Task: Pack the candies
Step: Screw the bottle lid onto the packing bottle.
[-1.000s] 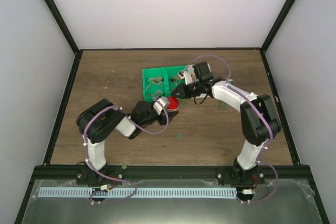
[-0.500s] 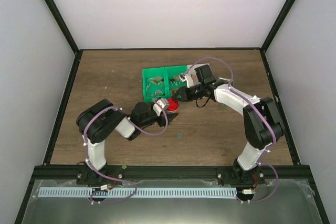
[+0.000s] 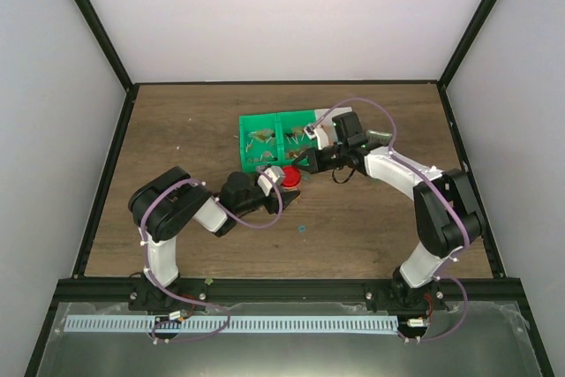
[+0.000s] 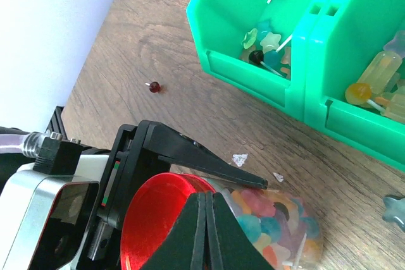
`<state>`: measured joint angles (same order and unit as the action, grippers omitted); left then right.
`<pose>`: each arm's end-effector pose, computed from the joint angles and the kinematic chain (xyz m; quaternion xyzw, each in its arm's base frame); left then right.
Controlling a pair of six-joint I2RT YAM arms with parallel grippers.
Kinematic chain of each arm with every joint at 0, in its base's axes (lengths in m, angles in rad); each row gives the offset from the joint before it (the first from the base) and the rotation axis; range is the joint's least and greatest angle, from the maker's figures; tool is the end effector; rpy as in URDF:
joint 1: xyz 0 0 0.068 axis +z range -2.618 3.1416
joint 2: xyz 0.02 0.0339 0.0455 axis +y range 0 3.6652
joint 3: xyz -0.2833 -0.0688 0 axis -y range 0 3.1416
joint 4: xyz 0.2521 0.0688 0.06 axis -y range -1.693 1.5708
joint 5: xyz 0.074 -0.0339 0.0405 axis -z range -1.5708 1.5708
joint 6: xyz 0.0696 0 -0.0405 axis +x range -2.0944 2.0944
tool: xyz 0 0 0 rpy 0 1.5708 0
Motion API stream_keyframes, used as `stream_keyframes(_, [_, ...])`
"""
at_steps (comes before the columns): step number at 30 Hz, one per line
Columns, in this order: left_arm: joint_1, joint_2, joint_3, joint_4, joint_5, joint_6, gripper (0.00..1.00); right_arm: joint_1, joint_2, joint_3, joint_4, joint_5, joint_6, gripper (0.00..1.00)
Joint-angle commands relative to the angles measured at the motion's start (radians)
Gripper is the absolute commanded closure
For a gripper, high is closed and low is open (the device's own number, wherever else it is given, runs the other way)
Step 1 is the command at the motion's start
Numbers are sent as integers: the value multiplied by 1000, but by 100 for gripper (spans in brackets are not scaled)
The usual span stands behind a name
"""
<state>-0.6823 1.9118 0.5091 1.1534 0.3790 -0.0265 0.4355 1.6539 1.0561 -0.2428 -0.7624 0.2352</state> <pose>0.2558 -0.2410 0.1078 0.3592 0.6969 -0.3486 0.5137 0.3139 0.1991 0.2109 -0.2189 0.8494 0.4372 0.1986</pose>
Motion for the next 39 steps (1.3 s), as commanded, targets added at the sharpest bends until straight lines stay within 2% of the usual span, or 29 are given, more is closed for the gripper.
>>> stream_keyframes(1, [1, 51, 8, -164, -15, -52, 33, 30, -5, -72, -112, -91, -18, 99])
stream_keyframes(7, [1, 60, 48, -209, -30, -53, 33, 47, -2, -112, -167, -122, -73, 99])
stream_keyframes(22, [24, 101, 120, -243, -78, -75, 35, 46, -122, -272, -156, -151, -47, 99])
stream_keyframes(34, [30, 120, 141, -257, -89, -72, 35, 46, -221, -343, -204, -158, -47, 99])
stream_keyframes(39, [29, 127, 126, -240, -71, -60, 35, 43, -261, -312, -218, -100, -30, 99])
